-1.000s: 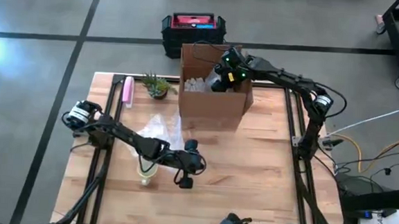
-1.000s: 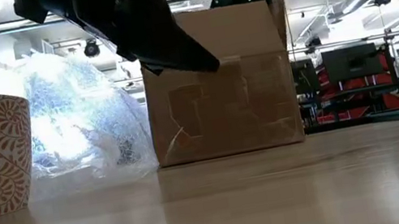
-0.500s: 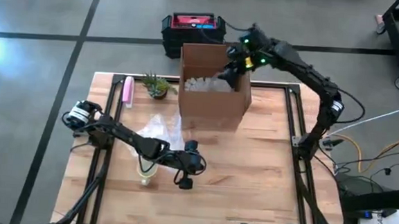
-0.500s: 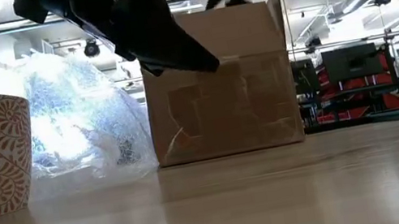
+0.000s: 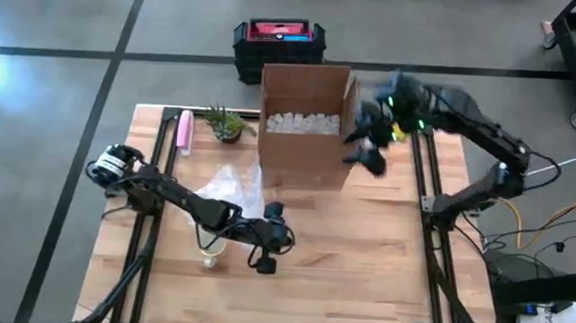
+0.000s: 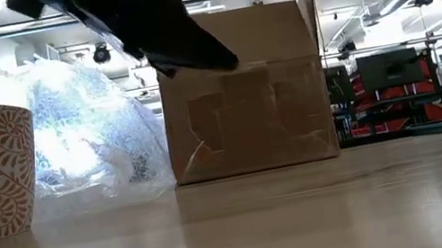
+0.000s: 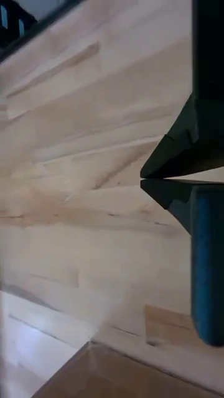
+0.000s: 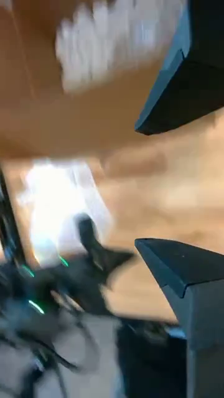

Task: Wrap mug
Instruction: Wrap the orange patterned mug using the bubble wrap

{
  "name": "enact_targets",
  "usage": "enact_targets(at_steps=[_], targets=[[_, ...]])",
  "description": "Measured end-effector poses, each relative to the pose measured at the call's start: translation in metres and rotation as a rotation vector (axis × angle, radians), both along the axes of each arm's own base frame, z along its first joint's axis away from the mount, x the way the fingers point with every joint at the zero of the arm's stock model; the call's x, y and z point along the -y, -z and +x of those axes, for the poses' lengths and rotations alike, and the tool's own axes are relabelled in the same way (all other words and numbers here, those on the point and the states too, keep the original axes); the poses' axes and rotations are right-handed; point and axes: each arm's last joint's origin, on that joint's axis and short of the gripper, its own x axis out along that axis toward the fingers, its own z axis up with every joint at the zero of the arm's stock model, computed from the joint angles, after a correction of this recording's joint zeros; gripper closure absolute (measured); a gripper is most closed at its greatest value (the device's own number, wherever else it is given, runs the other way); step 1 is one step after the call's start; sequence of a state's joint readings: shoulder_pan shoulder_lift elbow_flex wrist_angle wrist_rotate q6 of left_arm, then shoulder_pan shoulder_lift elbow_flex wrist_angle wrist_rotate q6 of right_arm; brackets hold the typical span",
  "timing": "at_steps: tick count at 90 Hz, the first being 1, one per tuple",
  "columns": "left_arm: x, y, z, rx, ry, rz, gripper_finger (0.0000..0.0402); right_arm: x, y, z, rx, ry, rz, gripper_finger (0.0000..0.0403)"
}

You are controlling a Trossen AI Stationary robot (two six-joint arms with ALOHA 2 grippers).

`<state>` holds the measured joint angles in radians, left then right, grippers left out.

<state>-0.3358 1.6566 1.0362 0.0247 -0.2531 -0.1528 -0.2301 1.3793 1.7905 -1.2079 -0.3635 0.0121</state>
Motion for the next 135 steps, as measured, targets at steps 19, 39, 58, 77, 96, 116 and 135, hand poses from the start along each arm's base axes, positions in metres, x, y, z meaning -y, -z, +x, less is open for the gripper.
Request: enact_targets(at_steps=[19, 39, 58, 77, 96, 116, 135], targets=[[-0.002, -0.056, -0.027, -0.069, -0.092, -0.045, 0.0402, -0.08, 0.047, -0.012, 0.036, -0.041, -0.111, 0.0161], [-0.018, -0.086, -0.07, -0.289, -0.279, -0.125, 0.0402, -0.141, 0.126, -0.017, 0.135, -0.02, -0.197, 0.0181], [-0.027, -0.098, -0.092, -0.308, -0.344, -0.192, 0.0402, -0.177, 0.202, -0.01, 0.219, -0.037, -0.077, 0.0193], [-0.042, -0.125, -0.108, -0.321, -0.347, -0.244, 0.0391, -0.191, 0.254, 0.004, 0.143, -0.041, -0.084, 0.0196], [-0.061, -0.113, -0.119, -0.45, -0.542, -0.245, 0.0326, -0.195, 0.281, 0.018, 0.078, -0.051, -0.138, 0.019], [-0.068, -0.077, -0.111, -0.576, -0.531, -0.321, 0.023, -0.198, 0.285, 0.023, 0.068, -0.072, -0.161, 0.0195], [-0.068, -0.047, -0.1, -0.594, -0.442, -0.415, 0.018, -0.197, 0.282, 0.023, 0.076, -0.083, -0.168, 0.0203]])
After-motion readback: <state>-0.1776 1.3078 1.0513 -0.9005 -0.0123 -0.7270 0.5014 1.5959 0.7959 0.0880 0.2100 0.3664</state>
